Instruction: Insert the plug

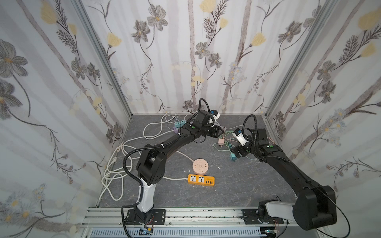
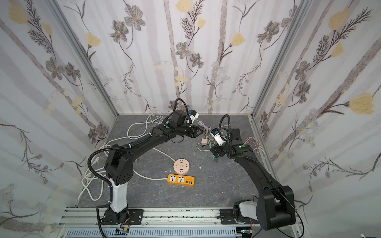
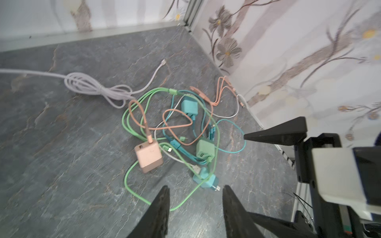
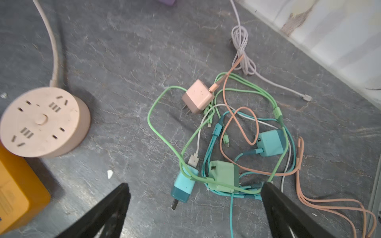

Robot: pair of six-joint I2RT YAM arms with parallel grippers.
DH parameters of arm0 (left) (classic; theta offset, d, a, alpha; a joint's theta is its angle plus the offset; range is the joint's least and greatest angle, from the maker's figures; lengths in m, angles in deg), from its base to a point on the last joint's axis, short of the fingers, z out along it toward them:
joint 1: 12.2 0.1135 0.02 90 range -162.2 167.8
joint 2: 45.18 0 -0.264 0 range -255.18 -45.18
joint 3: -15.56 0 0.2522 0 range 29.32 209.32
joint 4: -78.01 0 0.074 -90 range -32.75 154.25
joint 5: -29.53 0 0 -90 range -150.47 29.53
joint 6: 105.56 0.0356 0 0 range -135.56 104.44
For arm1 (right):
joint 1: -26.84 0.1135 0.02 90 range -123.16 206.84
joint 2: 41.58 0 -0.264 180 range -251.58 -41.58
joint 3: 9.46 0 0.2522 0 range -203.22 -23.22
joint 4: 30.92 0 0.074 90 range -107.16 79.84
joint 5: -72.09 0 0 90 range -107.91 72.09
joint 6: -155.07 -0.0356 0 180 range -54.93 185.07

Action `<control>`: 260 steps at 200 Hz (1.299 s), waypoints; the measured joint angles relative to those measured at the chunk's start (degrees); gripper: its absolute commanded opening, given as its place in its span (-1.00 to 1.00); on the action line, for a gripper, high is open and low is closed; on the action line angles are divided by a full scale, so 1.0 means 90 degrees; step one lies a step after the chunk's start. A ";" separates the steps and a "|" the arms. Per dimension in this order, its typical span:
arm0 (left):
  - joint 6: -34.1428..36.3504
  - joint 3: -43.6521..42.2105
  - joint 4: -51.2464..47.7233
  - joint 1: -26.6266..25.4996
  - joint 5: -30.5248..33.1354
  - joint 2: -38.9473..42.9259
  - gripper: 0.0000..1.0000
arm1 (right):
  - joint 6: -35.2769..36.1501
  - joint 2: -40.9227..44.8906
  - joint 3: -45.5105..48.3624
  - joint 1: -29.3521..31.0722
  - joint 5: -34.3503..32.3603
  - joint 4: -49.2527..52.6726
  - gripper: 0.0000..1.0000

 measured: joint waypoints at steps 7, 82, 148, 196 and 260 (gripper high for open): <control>-0.0029 0.0051 -0.0129 0.0022 0.0066 -0.0131 0.14 | 0.0209 -0.0223 -0.0151 -0.0005 0.0002 0.0087 0.93; -0.0155 0.2679 -0.1523 -0.0182 0.0636 -0.2453 0.59 | 0.0415 0.0274 0.0223 -0.0017 -0.0335 -0.0729 0.99; -0.0957 0.4393 -0.2756 -0.0763 0.2152 -0.3580 0.66 | -0.2288 0.1605 0.0967 -0.0109 -0.2628 -0.2059 0.99; -0.1037 0.5217 -0.3140 -0.1015 0.3126 -0.4158 0.45 | -0.3247 0.1838 0.1328 -0.0119 -0.2861 -0.2307 0.99; -0.1158 0.5236 -0.3291 -0.1018 0.3536 -0.4311 0.32 | -0.3368 0.1838 0.1406 -0.0121 -0.2956 -0.2387 0.99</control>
